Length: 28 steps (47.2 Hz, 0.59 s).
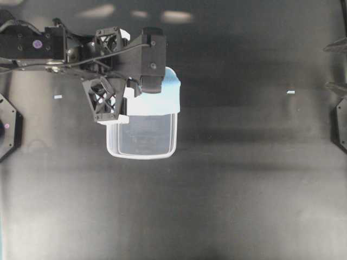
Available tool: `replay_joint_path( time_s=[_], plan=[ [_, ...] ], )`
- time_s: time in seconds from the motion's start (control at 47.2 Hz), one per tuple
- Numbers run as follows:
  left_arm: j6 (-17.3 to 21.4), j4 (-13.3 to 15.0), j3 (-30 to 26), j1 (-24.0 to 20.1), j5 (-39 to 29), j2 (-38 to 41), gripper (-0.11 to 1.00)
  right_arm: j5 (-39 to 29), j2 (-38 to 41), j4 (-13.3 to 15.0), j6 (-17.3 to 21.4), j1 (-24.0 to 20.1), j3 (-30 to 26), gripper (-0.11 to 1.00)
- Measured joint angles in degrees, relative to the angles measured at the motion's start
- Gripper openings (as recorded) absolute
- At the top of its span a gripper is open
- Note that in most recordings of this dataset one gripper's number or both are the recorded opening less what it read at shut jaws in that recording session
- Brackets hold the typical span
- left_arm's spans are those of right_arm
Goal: Place the blue towel into the container with the left arm.
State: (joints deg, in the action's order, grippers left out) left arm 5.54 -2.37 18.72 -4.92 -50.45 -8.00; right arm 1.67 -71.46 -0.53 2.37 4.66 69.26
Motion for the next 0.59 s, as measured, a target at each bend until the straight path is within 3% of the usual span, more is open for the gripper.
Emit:
replay_joint_path(
  time_s=[0.276,0.509,0.594],
  plan=[
    [0.53,0.0,1.32,0.0,2.72,0.0,0.09,0.0,0.0,0.0,0.0,0.0,0.0,0.75],
    [-0.18,0.0,1.93,0.7,3.08,0.0,0.73,0.0,-0.26,0.0,0.0,0.0,0.0,0.75],
    [-0.53,0.0,2.11,1.76,3.16,-0.18,0.88,-0.09,-0.62,0.0,0.0,0.0,-0.09,0.75]
  ],
)
